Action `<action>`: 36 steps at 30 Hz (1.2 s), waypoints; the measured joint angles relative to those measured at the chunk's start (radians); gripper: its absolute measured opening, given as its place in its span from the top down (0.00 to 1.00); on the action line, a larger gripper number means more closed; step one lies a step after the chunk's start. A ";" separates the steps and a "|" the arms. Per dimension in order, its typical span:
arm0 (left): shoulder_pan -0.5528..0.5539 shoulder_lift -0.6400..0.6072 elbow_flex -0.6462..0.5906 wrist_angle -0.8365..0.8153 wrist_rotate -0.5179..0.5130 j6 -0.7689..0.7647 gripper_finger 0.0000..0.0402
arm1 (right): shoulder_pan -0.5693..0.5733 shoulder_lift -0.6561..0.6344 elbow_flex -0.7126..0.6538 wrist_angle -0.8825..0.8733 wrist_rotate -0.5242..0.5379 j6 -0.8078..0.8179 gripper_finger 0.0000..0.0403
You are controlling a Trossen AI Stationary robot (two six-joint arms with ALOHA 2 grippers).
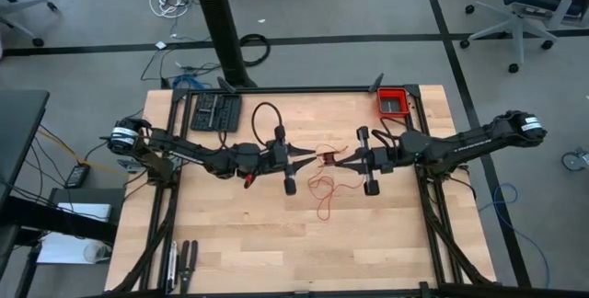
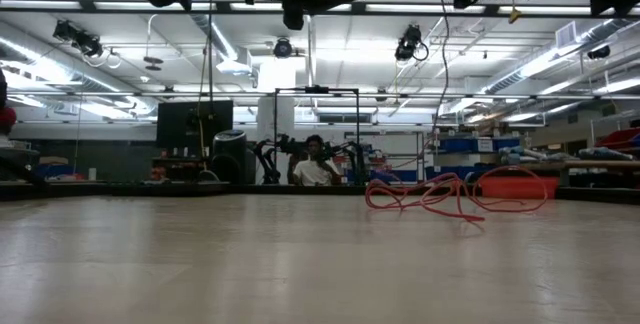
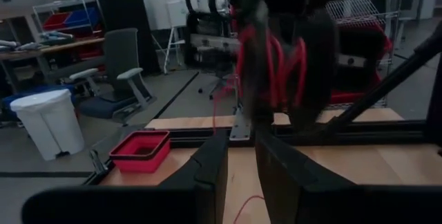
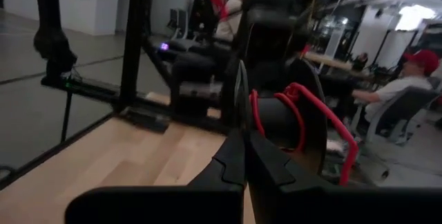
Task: Coil cords
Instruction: Coil the red wire on the black spool
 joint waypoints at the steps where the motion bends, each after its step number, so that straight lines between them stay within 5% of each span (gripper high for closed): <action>1: 0.000 0.000 0.000 -0.001 0.003 0.002 0.81 | 0.000 -0.004 0.000 0.003 0.003 -0.005 1.00; 18: -0.001 0.000 0.000 0.008 0.022 0.021 0.81 | -0.036 0.097 0.001 0.075 -0.038 0.027 1.00; 36: 0.000 0.000 0.000 -0.020 -0.001 0.049 0.81 | -0.035 0.037 0.001 0.076 -0.092 0.048 1.00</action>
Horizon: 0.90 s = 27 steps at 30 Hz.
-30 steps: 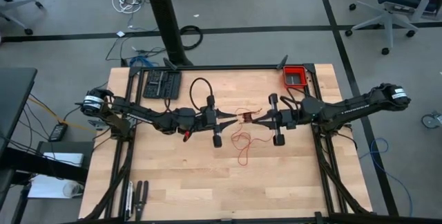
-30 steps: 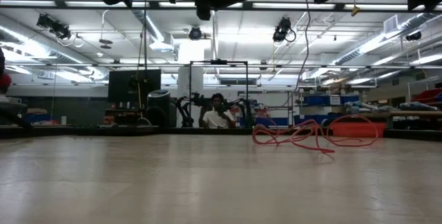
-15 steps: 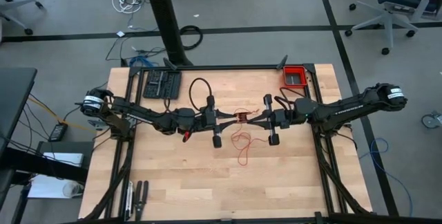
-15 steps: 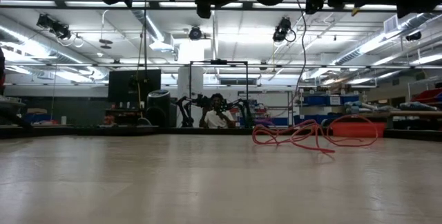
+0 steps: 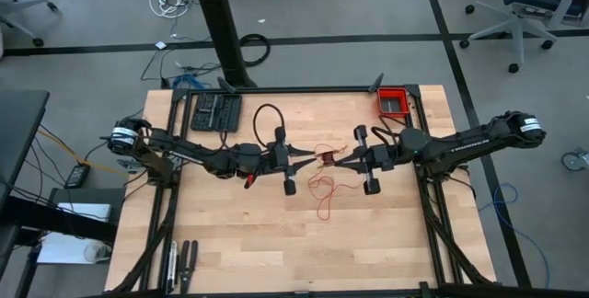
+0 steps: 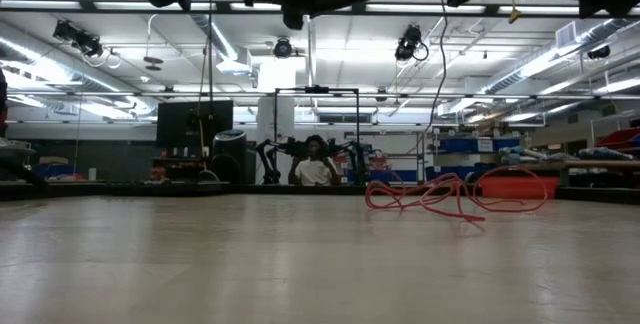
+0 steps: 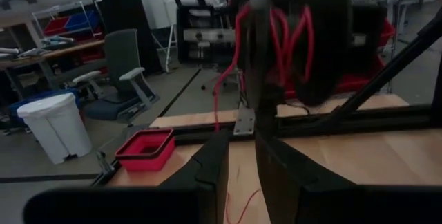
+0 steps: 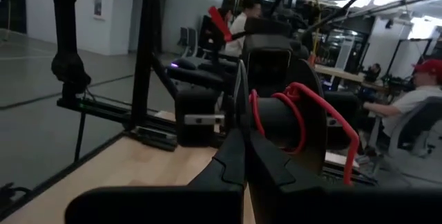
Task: Coil cords
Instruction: Coil the red wire on the black spool
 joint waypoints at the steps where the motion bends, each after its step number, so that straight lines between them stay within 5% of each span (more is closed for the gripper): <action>1: 0.000 0.000 0.000 0.006 0.001 0.000 0.81 | 0.000 0.004 0.000 -0.005 0.001 0.000 1.00; 27: -0.002 0.000 0.000 0.044 0.069 -0.005 0.81 | -0.009 0.016 0.000 -0.021 0.011 -0.004 1.00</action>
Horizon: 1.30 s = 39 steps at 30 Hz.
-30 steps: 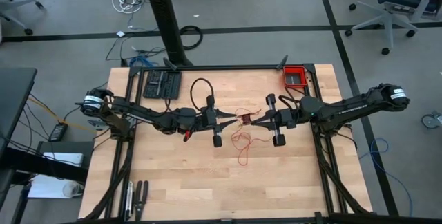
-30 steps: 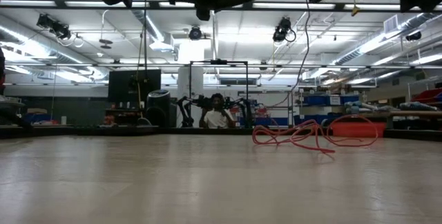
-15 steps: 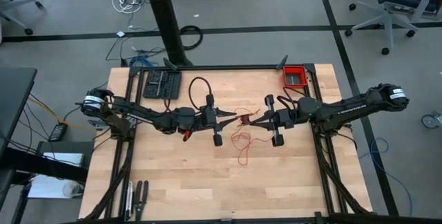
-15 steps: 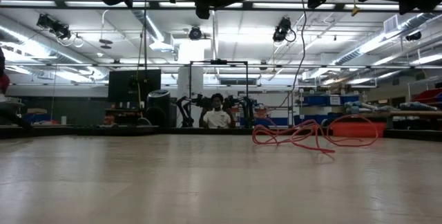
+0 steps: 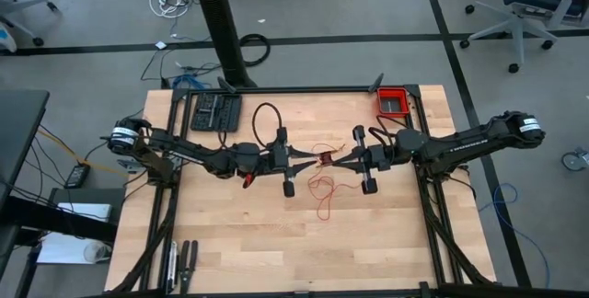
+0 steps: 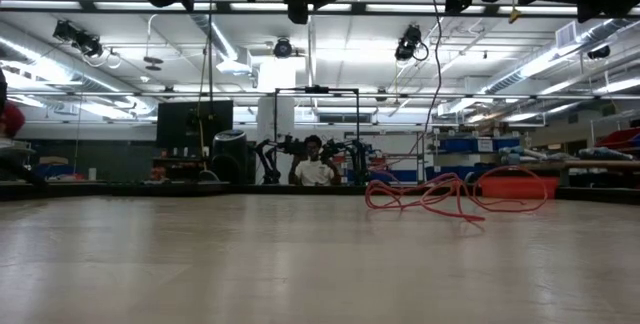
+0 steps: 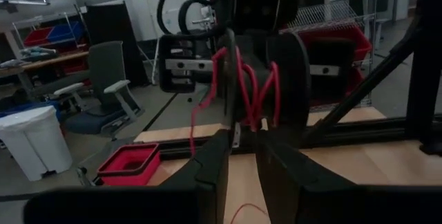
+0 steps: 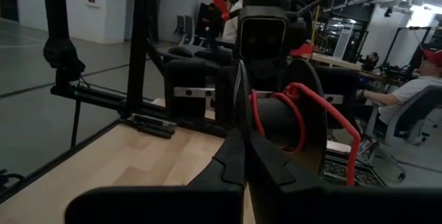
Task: Coil cords
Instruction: Coil the red wire on the black spool
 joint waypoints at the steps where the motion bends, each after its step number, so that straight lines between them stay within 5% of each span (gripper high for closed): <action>1: 0.000 0.000 0.000 0.012 0.000 0.000 0.81 | 0.000 0.000 0.000 -0.001 0.000 0.000 1.00; 8: 0.000 0.000 0.000 0.046 -0.003 0.002 0.82 | -0.001 0.005 0.000 -0.005 0.005 0.008 1.00; 12: 0.000 0.000 0.000 0.044 -0.012 0.000 0.94 | -0.001 0.040 0.000 0.012 0.005 0.033 0.99; 20: 0.002 -0.001 0.000 0.029 -0.057 0.009 0.99 | -0.001 0.109 -0.001 0.044 0.060 0.100 0.84; 26: 0.000 -0.022 0.001 -0.010 -0.072 0.010 1.00 | -0.001 -0.013 -0.001 -0.048 0.076 0.110 0.75; 34: -0.008 -0.082 0.001 -0.072 -0.180 0.013 1.00 | 0.044 -0.220 0.000 -0.432 0.475 0.124 0.75; 39: -0.007 -0.089 0.001 -0.045 -0.183 0.013 1.00 | 0.022 -0.171 0.000 -0.475 0.505 0.221 0.73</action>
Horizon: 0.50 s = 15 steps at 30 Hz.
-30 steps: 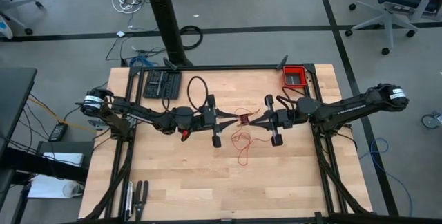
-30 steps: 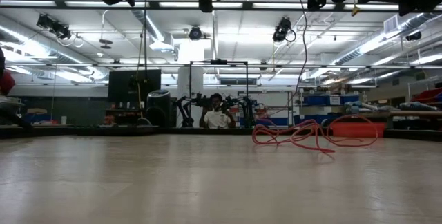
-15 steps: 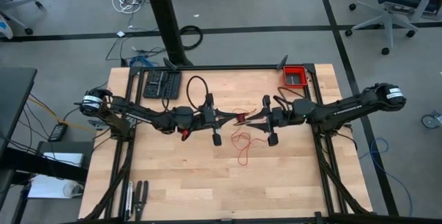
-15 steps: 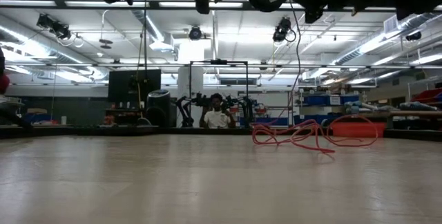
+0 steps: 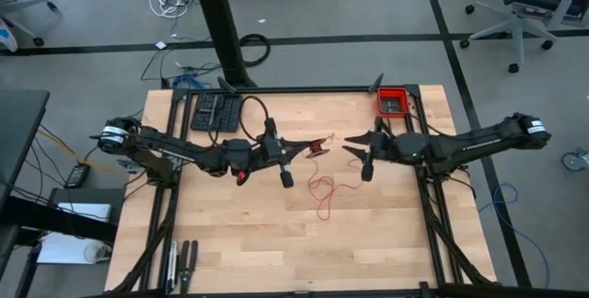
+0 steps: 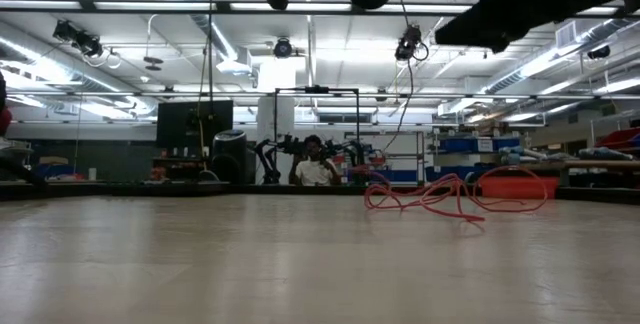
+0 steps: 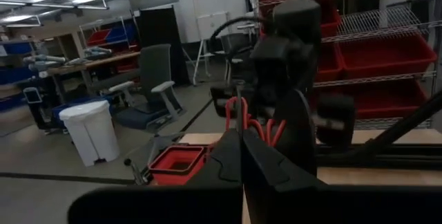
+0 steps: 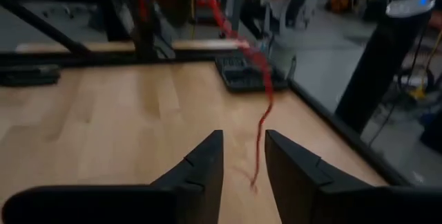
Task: Coil cords
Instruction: Coil the red wire on the black spool
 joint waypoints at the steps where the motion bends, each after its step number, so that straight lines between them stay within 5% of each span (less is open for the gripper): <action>1: 0.000 0.000 0.000 0.003 0.000 0.000 1.00 | -0.009 0.018 0.000 -0.001 0.000 0.010 0.73; 15: 0.000 0.000 0.000 0.035 0.016 -0.008 1.00 | -0.094 0.274 0.000 0.162 -0.061 0.013 0.72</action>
